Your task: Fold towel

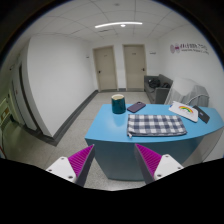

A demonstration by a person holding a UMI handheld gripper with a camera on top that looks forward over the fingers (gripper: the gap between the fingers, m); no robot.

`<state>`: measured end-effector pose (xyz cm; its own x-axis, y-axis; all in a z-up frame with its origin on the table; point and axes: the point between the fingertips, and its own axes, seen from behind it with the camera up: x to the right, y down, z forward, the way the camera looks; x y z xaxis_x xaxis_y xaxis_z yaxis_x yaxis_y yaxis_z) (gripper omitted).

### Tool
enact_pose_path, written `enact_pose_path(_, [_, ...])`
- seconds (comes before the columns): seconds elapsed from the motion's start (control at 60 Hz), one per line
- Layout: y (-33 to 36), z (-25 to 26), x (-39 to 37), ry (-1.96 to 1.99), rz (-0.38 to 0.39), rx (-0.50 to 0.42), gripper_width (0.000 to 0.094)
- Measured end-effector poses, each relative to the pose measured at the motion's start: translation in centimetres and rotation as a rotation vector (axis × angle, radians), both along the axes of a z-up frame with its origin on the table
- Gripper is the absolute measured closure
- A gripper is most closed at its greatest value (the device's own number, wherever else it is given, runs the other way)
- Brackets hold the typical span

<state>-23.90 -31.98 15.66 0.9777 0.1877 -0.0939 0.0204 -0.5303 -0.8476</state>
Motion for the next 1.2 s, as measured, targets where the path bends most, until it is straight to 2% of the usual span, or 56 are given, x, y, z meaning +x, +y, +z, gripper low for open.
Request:
enact_pose_path(0.117, [2.6,-0.9,0.2,-0.042,0.001,0.009,0.015])
enact_pose_path(0.267, [8.7,-4.6,0.7,-0.111,0.006,-0.008,0.0262])
enact_pose_path(0.533, [22.2,-10.0,1.2,-0.133,0.05,-0.019,0.025])
enact_pose_path(0.633, [26.7,-13.1,2.3,-0.185,0.051,-0.029,0.0291])
enact_pose_path(0.733, [29.2,-15.7,2.8,-0.206,0.071,-0.036,0.0433])
enact_pose_path(0.75, [29.4,-16.3,3.0,-0.209,0.069,-0.05,0.0421])
enact_pose_path(0.767, [29.4,-16.8,3.1,-0.207,0.069,-0.064,0.0483])
enact_pose_path(0.783, [29.4,-17.3,3.1,-0.202,0.072,-0.075,0.0503])
enact_pose_path(0.817, [29.8,-16.9,2.9,-0.185,0.079,-0.043,0.054])
enact_pose_path(0.883, [29.9,-17.1,3.6,-0.211,0.084,-0.04,0.0685])
enact_pose_path(0.9, [29.9,-17.1,3.7,-0.211,0.078,-0.035,0.0687])
enact_pose_path(0.917, [30.0,-17.1,4.2,-0.218,0.062,-0.036,0.0758])
enact_pose_path(0.933, [30.1,-17.1,4.6,-0.23,0.047,-0.033,0.0871])
enact_pose_path(1.1, [30.0,-16.5,4.5,-0.184,0.035,-0.041,0.093])
enact_pose_path(1.2, [30.6,-11.4,5.6,-0.081,0.03,0.013,0.0931])
